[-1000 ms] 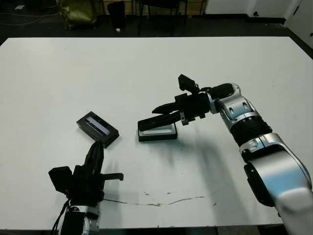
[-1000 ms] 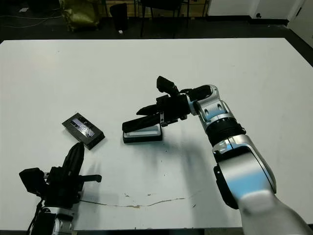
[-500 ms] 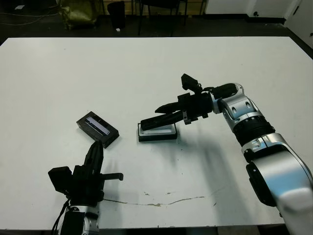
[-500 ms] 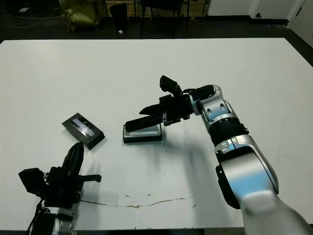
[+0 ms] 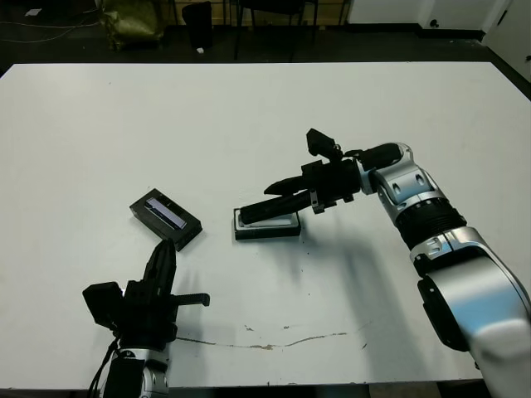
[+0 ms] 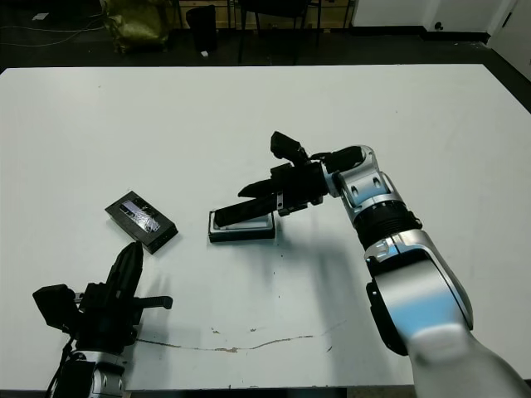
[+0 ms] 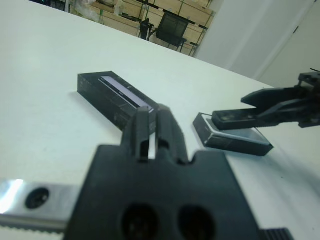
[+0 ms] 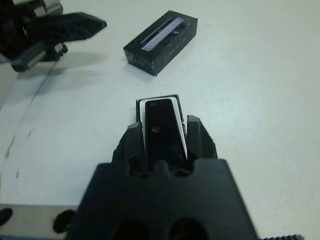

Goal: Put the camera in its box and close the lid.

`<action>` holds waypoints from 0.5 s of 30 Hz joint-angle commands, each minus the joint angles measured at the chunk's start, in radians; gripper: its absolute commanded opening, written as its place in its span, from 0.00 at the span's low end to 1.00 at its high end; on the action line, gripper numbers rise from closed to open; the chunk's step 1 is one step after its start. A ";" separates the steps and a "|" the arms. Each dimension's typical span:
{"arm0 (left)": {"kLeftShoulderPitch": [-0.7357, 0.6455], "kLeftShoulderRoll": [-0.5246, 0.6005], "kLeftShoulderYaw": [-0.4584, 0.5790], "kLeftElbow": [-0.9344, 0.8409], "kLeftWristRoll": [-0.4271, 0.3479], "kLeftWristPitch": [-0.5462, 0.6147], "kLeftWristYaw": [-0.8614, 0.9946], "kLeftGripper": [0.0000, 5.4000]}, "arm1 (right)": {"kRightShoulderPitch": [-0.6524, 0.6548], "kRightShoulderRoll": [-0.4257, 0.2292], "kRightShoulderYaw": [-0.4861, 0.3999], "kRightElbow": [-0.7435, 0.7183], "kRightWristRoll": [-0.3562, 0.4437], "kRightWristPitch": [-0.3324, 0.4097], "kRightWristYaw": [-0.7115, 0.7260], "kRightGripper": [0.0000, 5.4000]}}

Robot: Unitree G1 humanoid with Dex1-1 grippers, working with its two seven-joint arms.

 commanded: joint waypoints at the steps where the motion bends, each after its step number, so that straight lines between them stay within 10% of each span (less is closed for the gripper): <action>1: 0.038 0.016 0.006 0.014 0.000 -0.003 -0.004 0.00 | 0.029 0.001 0.015 -0.010 -0.024 0.001 -0.010 0.11; 15: 0.054 0.011 -0.003 0.002 -0.010 0.014 0.002 0.00 | 0.042 0.035 0.042 -0.005 -0.038 0.081 -0.014 0.11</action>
